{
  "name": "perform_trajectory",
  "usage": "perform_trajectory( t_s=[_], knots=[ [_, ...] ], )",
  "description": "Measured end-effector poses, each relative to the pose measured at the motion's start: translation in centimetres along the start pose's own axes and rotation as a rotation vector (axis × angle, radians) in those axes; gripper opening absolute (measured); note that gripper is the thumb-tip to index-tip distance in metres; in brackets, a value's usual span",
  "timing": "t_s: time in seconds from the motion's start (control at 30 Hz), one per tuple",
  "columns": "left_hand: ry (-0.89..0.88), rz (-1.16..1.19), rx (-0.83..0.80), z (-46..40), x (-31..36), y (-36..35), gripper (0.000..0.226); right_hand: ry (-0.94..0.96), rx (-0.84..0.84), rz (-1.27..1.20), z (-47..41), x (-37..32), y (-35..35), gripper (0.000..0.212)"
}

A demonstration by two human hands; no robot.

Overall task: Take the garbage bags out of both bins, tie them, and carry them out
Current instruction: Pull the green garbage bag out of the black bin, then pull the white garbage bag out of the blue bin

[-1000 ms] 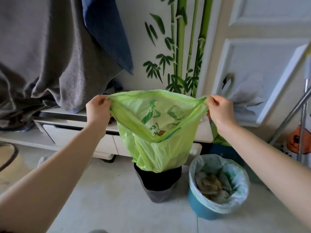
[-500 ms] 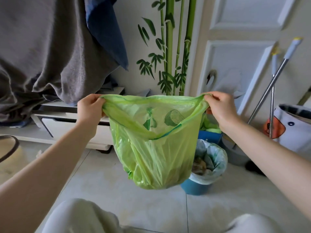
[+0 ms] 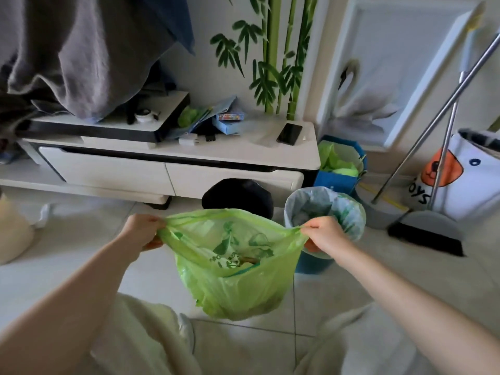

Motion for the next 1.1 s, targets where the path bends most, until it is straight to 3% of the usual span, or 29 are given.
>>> perform_trajectory(
  t_s=[0.3,0.47,0.63,0.77,0.9,0.97,1.1],
  knots=[
    [0.018,0.089,0.224,-4.3,-0.3,2.0,0.005,-0.177,-0.117,-0.236,-3.0,3.1,-4.0,0.016],
    [0.002,0.107,0.201,-6.1,-0.2,0.5,0.012,-0.190,-0.141,-0.266,-4.6,3.5,-6.2,0.016],
    [-0.067,-0.058,0.153,-6.4,0.1,-1.6,0.034,-0.225,-0.196,-0.207,-5.4,5.1,-7.7,0.010],
    [-0.324,-0.565,0.236,-4.4,3.1,-3.4,0.048,-0.210,-0.244,-0.246,-5.5,5.2,-6.8,0.010],
    [-0.548,-0.996,0.289,-2.6,4.5,-6.9,0.046,-0.218,-0.211,-0.278,-5.6,6.3,-3.6,0.015],
    [-0.664,-1.045,0.296,-1.6,5.6,-9.3,0.036,-0.238,-0.180,-0.280,-5.7,7.6,-1.5,0.013],
    [-0.678,-0.860,0.201,-0.3,7.2,-14.7,0.028,-0.307,-0.119,-0.306,-6.3,11.5,2.1,0.012]
  ],
)
Point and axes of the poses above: each hand's wrist, its own z-axis away from the middle knuckle, its own y-axis out of the back of the hand, x = y × z, the point moved 8 cm from there along -z, towards the middle knuckle, and after that the axes turned 1 degree about -z, right-handed, at the moved point
